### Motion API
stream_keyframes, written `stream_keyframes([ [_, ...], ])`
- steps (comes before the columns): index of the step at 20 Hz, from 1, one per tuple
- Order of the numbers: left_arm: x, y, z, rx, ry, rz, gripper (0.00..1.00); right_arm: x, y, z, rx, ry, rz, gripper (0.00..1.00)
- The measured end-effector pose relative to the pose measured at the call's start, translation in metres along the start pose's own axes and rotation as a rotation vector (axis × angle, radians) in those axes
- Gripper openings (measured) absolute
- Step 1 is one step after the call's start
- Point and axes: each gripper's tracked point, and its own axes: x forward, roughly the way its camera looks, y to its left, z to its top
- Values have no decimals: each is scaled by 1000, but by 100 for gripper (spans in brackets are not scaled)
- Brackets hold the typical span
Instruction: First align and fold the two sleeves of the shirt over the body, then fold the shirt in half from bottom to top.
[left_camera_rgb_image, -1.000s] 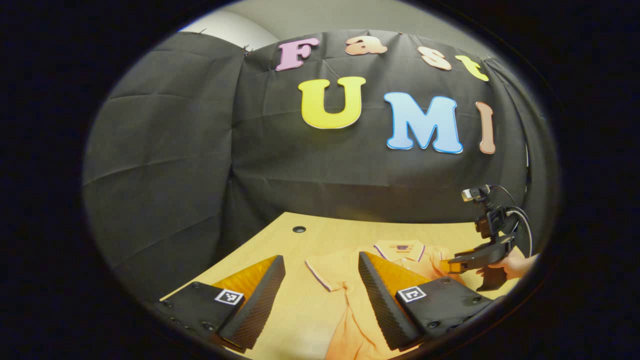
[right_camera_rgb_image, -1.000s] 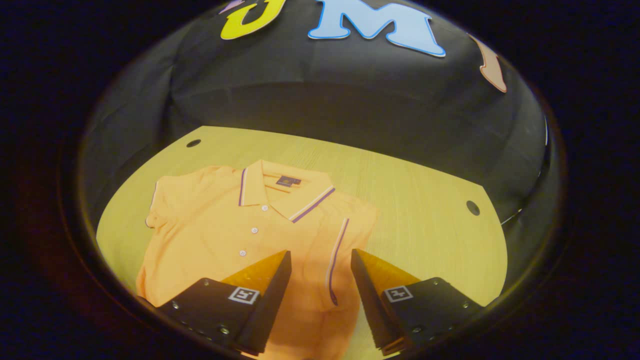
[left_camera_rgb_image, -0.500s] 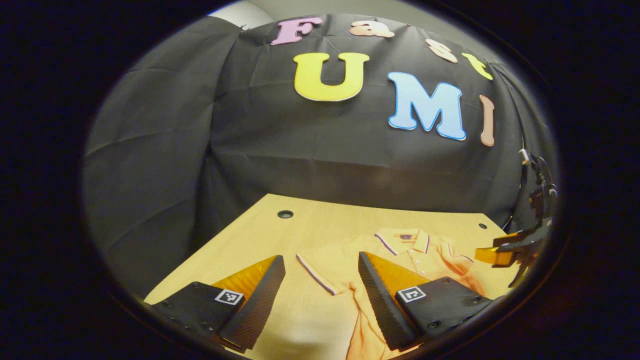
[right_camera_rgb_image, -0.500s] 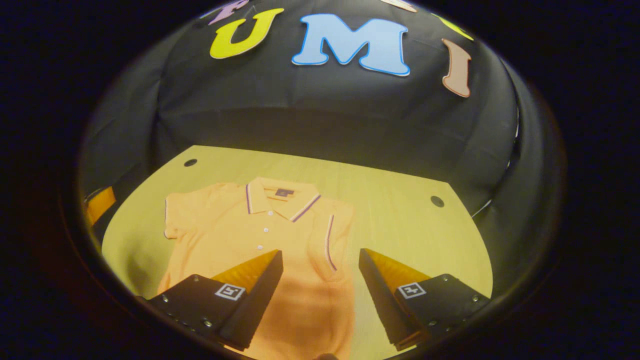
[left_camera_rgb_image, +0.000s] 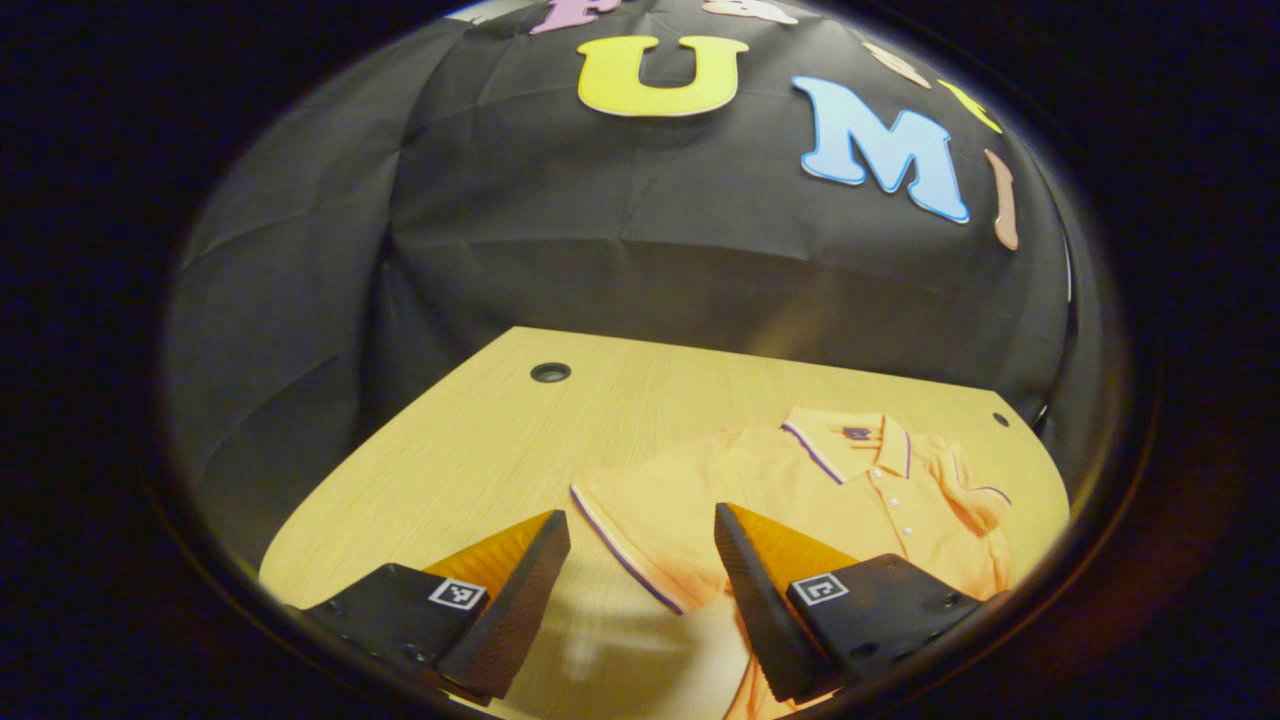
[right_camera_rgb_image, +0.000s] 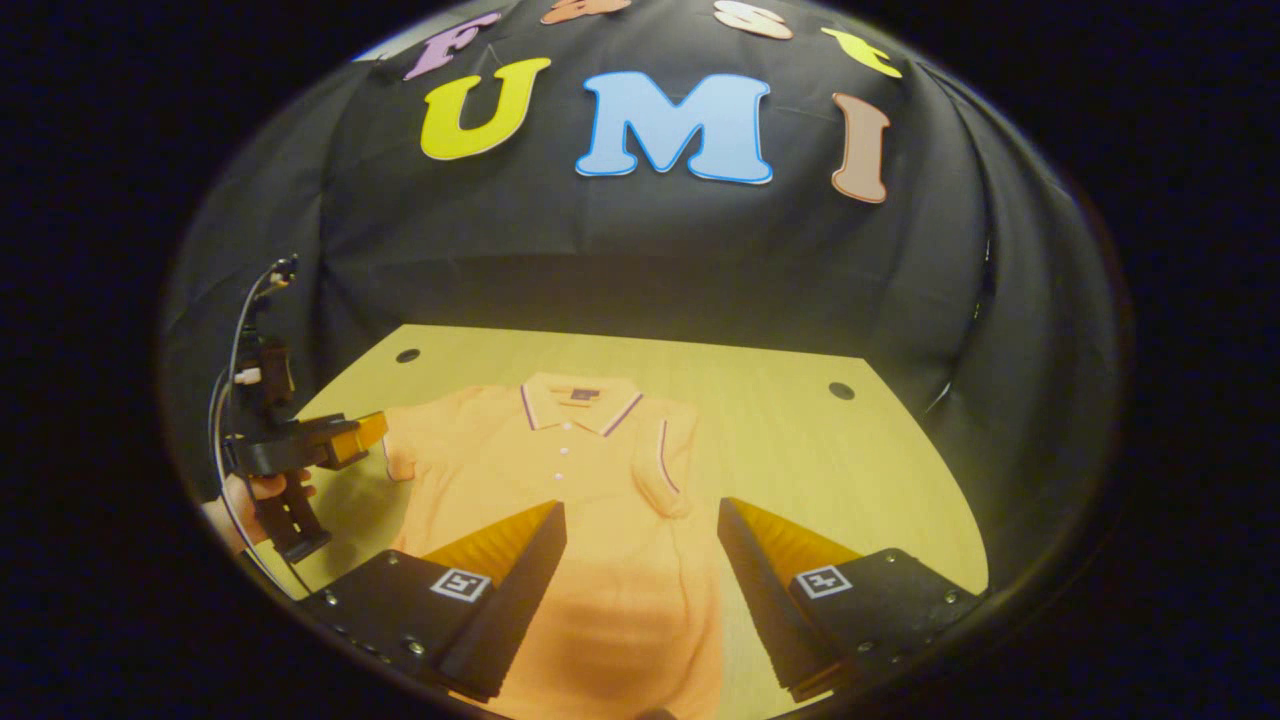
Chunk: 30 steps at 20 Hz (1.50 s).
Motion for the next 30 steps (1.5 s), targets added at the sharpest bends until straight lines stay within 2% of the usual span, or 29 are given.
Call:
stream_keyframes([
  [5,37,11,-17,5,42,44,94,-19,-2,-11,-1,22,1,95],
  [8,46,5,-24,-10,72,28,94,-28,2,-12,52,30,15,95],
  [10,52,3,-35,-32,104,33,94,-22,5,-12,47,38,26,95],
  [13,56,1,-30,-51,89,42,93,-24,11,-12,30,39,44,95],
  [14,56,2,-30,-48,89,45,94,-25,13,-13,28,41,53,95],
  [16,62,8,-38,-3,113,85,90,-25,18,-16,26,49,73,95],
  [17,62,11,-39,21,122,102,76,-25,20,-19,25,57,83,95],
  [20,61,8,-37,32,126,94,51,-27,20,-24,23,64,95,95],
  [21,61,6,-37,42,130,98,40,-27,18,-26,25,64,95,95],
  [23,63,0,-37,56,123,87,40,-26,15,-28,30,67,92,95],
  [25,66,-3,-37,72,121,83,16,-27,9,-32,35,71,84,95],
  [26,68,-4,-35,76,116,83,16,-28,6,-34,38,74,79,95],
  [27,66,-5,-35,84,117,82,7,-28,3,-36,42,78,74,95],
  [30,63,-9,-24,93,90,80,7,-27,-6,-44,50,94,54,95],
])
